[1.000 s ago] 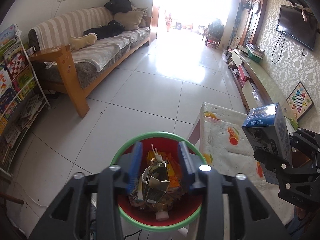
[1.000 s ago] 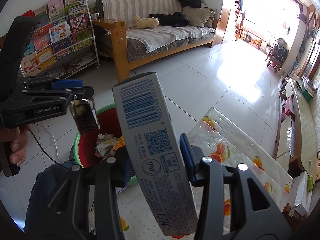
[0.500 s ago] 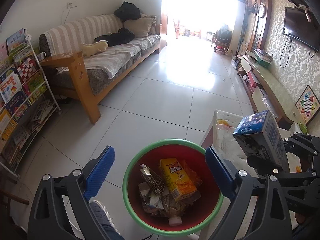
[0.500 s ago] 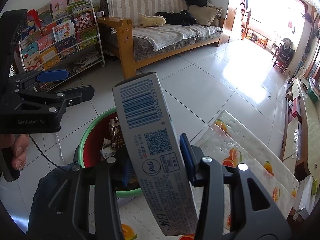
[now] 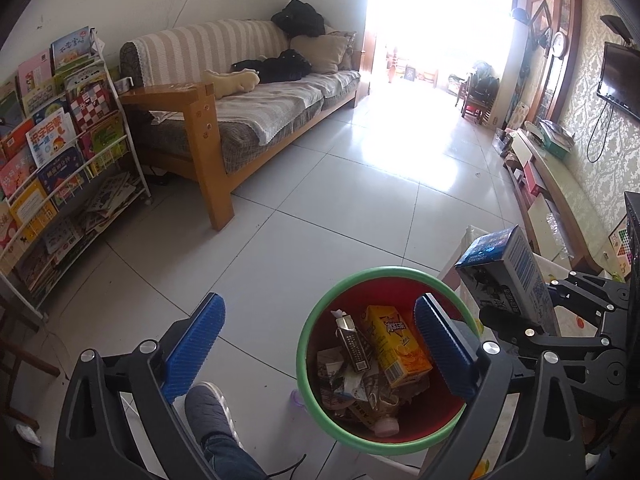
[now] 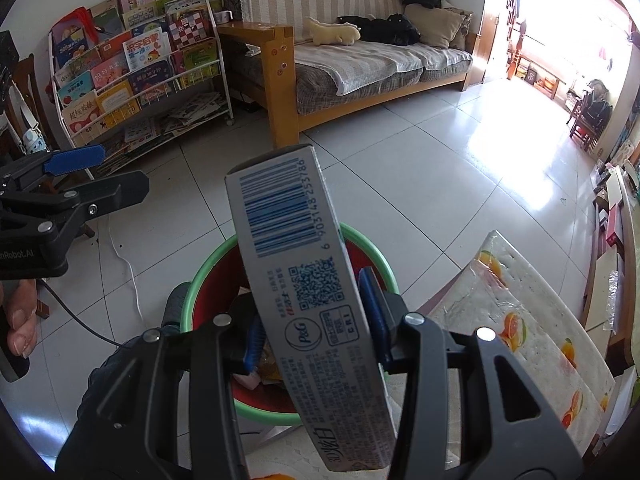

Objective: Collect trash

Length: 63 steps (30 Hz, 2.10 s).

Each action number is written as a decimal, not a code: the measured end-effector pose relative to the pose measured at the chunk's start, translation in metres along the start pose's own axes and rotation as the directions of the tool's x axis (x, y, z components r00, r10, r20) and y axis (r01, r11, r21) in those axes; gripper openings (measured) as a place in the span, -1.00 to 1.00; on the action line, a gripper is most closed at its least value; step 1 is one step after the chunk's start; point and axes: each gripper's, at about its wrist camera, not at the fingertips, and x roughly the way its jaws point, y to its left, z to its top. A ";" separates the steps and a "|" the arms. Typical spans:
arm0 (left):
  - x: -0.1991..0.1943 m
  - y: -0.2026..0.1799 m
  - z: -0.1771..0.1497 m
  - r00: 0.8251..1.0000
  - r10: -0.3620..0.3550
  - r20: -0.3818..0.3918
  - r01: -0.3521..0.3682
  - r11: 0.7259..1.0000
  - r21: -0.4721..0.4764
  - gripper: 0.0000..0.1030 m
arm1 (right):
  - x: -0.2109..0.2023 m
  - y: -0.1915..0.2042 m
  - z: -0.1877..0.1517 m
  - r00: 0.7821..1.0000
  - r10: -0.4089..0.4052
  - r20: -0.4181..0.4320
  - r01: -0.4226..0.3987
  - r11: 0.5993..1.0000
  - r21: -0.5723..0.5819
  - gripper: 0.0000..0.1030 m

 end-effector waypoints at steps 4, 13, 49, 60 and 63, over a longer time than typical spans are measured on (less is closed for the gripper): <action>0.000 0.007 -0.001 1.000 0.008 -0.002 -0.008 1.000 -0.017 0.78 | 0.007 0.007 0.002 1.000 0.003 -0.017 -0.003 1.000 -0.017 -0.18; -0.001 0.013 -0.004 1.000 0.010 -0.004 -0.010 0.999 -0.034 0.79 | 0.002 0.016 0.003 0.999 -0.051 0.018 0.052 0.998 -0.047 0.88; -0.108 -0.184 -0.020 0.978 -0.179 0.106 0.160 0.973 0.164 0.85 | -0.221 -0.097 -0.109 0.888 -0.415 0.199 0.350 0.890 0.294 0.91; -0.150 -0.256 -0.046 0.960 -0.204 0.192 0.151 0.953 0.262 0.85 | -0.285 -0.114 -0.166 0.815 -0.541 0.205 0.433 0.806 0.405 0.91; -0.157 -0.262 -0.050 0.957 -0.219 0.188 0.164 0.948 0.274 0.85 | -0.293 -0.116 -0.175 0.811 -0.548 0.204 0.427 0.794 0.433 0.91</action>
